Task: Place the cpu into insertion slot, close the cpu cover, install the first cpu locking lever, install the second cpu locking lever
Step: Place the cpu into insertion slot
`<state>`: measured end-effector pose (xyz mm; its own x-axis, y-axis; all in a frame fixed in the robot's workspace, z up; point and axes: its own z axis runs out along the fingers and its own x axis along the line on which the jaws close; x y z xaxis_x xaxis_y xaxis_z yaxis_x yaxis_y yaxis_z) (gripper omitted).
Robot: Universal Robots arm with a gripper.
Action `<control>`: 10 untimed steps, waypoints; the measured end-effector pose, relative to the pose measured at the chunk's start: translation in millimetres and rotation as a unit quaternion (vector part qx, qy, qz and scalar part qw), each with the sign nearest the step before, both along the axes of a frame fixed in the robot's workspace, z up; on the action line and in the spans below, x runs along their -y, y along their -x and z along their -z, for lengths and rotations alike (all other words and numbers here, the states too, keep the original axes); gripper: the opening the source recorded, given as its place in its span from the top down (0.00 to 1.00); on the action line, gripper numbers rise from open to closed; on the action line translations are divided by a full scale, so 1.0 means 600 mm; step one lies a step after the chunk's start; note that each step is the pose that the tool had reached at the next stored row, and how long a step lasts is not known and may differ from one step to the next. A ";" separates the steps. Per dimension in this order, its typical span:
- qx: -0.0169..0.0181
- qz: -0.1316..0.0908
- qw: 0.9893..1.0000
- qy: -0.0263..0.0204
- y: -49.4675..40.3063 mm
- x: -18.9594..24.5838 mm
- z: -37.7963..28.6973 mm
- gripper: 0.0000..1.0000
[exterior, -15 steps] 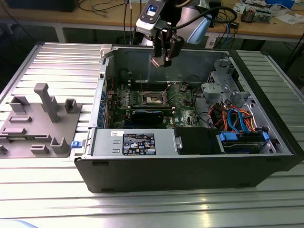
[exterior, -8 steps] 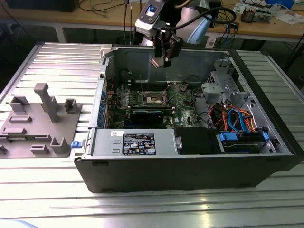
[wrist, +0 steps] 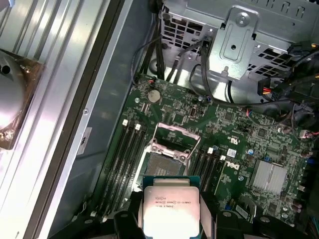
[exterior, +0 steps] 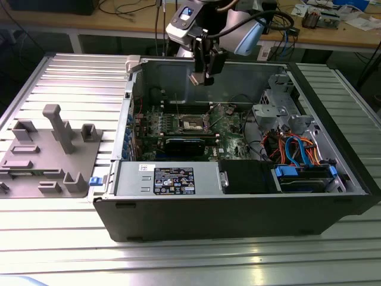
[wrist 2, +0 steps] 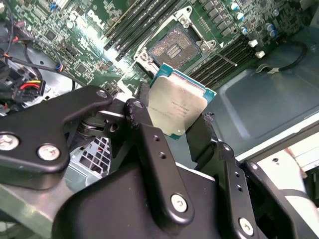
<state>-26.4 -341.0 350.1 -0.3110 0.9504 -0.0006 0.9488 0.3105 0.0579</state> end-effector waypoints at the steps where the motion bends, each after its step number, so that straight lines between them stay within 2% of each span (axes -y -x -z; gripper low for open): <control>1: 0.000 0.005 1.000 0.000 0.000 0.0000 0.000 0.46; 10: 0.000 0.041 0.999 0.000 0.000 0.0000 0.002 0.46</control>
<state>-26.4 -341.0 349.0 -0.2325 0.9726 -0.0006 0.9709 0.2322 0.0579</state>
